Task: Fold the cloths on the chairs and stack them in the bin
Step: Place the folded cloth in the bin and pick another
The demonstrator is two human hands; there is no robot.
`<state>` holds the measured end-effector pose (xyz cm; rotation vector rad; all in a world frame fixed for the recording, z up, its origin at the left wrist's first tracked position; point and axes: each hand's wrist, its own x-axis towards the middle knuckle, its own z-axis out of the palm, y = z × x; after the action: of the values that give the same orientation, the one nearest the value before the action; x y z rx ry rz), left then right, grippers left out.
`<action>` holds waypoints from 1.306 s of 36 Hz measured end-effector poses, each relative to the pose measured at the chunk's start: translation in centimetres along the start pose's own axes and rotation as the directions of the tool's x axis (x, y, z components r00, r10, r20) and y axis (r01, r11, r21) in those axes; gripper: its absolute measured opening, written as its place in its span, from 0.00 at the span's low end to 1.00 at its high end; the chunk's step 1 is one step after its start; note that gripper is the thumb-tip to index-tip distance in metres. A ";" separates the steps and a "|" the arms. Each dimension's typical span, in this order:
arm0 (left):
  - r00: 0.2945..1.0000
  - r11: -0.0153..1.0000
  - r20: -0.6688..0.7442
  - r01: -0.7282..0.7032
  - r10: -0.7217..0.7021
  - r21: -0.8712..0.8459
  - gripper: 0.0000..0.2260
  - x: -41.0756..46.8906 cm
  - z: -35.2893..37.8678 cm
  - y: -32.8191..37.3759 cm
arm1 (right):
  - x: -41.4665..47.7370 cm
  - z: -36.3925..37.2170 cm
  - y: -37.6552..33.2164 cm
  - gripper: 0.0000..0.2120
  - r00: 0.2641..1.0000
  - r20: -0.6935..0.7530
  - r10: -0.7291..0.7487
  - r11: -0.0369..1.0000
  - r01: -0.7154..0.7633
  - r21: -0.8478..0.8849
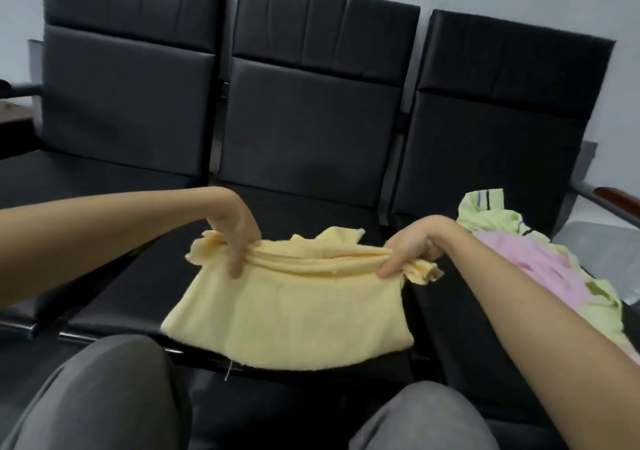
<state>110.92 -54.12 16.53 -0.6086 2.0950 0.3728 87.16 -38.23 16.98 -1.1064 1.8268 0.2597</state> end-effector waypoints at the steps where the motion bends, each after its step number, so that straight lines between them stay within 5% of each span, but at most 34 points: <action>1: 0.995 0.999 -0.084 0.054 -0.054 0.005 0.06 0.2 -0.6 -0.1 | 0.4 -0.3 0.0 0.08 0.998 -0.058 0.009 1.000 -0.010 -0.015; 3: 0.946 0.989 -0.287 0.147 -0.148 -0.026 0.09 0.4 -2.4 -0.5 | 1.2 -1.5 0.1 0.10 0.974 -0.227 0.014 0.999 -0.025 -0.048; 5: 0.821 0.976 -0.529 0.168 -0.215 -0.137 0.14 -0.2 -5.3 -1.2 | 1.6 -3.8 -0.3 0.08 0.866 -0.500 -0.022 1.000 0.012 -0.023; 8: 0.413 0.956 -0.872 -0.013 -0.261 -0.293 0.12 -3.1 -10.3 -2.0 | 0.1 -8.2 -2.1 0.03 0.422 -0.904 -0.069 0.997 0.054 -0.051; 10: 0.098 0.949 -0.951 -0.096 -0.293 -0.302 0.12 -5.9 -13.4 -2.3 | -2.1 -11.1 -3.8 0.04 0.150 -0.984 -0.101 0.993 0.077 -0.090; 12: -0.114 0.947 -0.946 -0.143 -0.304 -0.287 0.13 -8.5 -15.5 -2.1 | -4.3 -13.1 -5.2 0.10 -0.022 -0.996 -0.087 0.988 0.129 -0.089; 15: -0.260 0.946 -0.913 -0.164 -0.316 -0.281 0.15 -10.5 -16.2 -1.8 | -6.7 -14.4 -6.4 0.15 -0.176 -0.981 -0.075 0.987 0.125 -0.098; 19: -0.302 0.958 -0.910 -0.133 -0.284 -0.255 0.15 -11.0 -14.0 -2.2 | -8.1 -13.9 -6.7 0.15 -0.280 -0.944 -0.176 0.976 0.072 -0.204; 22: -0.261 0.978 -0.944 -0.084 -0.204 -0.189 0.15 -11.3 -11.7 -2.2 | -8.1 -12.7 -5.9 0.09 -0.204 -0.931 -0.303 0.948 0.034 -0.316; 24: -0.132 0.981 -0.973 -0.062 -0.190 -0.183 0.13 -11.5 -10.1 -2.1 | -8.4 -11.3 -5.1 0.07 0.008 -0.938 -0.348 0.932 0.110 -0.345; 25: -0.013 0.981 -0.982 -0.046 -0.191 -0.190 0.10 -11.7 -9.3 -2.1 | -8.7 -10.4 -4.6 0.06 0.178 -0.921 -0.347 0.933 0.164 -0.320; 28: 0.497 0.986 -0.851 0.070 -0.167 -0.153 0.05 -12.6 -6.7 -1.5 | -9.8 -8.1 -3.4 0.02 0.735 -0.634 -0.240 0.968 0.131 -0.214; 30: 0.755 0.990 -0.641 0.097 -0.138 -0.100 0.06 -12.6 -4.8 -1.0 | -9.4 -6.8 -2.6 0.11 0.915 -0.379 -0.137 0.986 0.089 -0.141; 33: 0.936 0.995 -0.351 -0.010 -0.025 -0.098 0.05 -10.6 -2.5 -0.8 | -7.4 -4.8 -1.8 0.21 0.987 -0.147 -0.070 0.988 0.049 -0.144; 39: 0.995 0.995 -0.087 -0.058 0.051 -0.081 0.06 -3.4 2.0 -1.6 | -2.5 0.6 -1.0 0.03 0.986 0.160 0.040 0.981 -0.008 -0.196; 44: 0.991 0.932 -0.079 -0.131 0.110 -0.339 0.16 0.0 3.8 -3.1 | 0.7 2.7 -0.1 0.07 0.990 0.131 -0.049 0.996 0.058 -0.066; 47: 0.978 0.873 -0.196 -0.152 0.066 -0.463 0.15 1.2 4.1 -4.1 | 2.4 2.7 0.8 0.15 0.994 -0.019 -0.109 0.993 0.109 0.044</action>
<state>115.38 -55.96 13.11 -0.8328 2.2203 0.9517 87.85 -37.55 13.41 -1.1753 1.7714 0.1448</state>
